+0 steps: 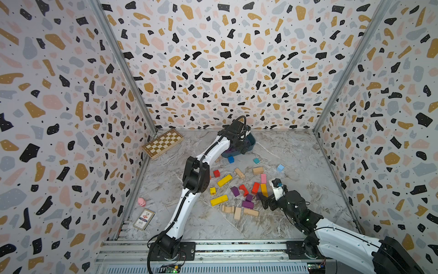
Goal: Pick purple bricks into the storage bin
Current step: Place the building block in the storage box, then pick up the building block from the center of the board.
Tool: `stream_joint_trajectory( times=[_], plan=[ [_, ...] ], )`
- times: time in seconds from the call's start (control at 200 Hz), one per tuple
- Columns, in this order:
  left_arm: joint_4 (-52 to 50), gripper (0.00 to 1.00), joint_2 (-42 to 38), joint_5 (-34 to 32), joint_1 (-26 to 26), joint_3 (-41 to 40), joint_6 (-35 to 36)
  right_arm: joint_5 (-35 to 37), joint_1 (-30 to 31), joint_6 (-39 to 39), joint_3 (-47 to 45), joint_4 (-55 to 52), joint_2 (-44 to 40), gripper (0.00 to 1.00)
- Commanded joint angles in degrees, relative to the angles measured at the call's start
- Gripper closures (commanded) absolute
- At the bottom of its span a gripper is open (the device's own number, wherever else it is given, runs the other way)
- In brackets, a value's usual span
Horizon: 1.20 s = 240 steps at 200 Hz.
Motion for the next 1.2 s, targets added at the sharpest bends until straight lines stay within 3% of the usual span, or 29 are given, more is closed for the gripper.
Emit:
stream_joint_trajectory(
  times=[0.0, 0.175, 0.491, 0.636, 0.866, 0.981, 1.196],
  plan=[
    [3.65, 0.01, -8.47, -2.62, -0.01, -3.55, -0.35, -0.41, 0.18, -0.48, 0.93, 1.13, -0.13, 0.00],
    [6.84, 0.01, -20.78, -4.89, 0.23, -17.94, -4.18, -0.61, 0.27, -0.47, 0.66, 1.17, -0.77, 0.00],
    [16.54, 0.01, -52.88, -6.67, 1.23, -61.01, -14.90, -1.44, 0.27, 0.48, 2.24, 0.01, 1.85, 0.00],
    [17.59, 0.01, -63.22, -6.15, 0.57, -75.75, -20.45, -1.18, 0.36, 1.36, 5.65, -3.26, 5.69, 0.03],
    [19.21, 0.01, -78.63, -11.84, -0.58, -93.02, -23.68, -0.36, 0.77, 2.49, 10.31, -9.03, 9.54, 0.09],
    [22.57, 0.01, -83.67, -11.39, -0.36, -99.20, -25.27, -0.32, 0.84, 2.91, 10.90, -10.44, 10.72, 0.13],
    [27.62, 0.01, -81.14, -9.07, -0.36, -104.35, -27.59, -1.54, 1.05, 4.01, 12.13, -12.38, 13.57, 0.20]
  ],
)
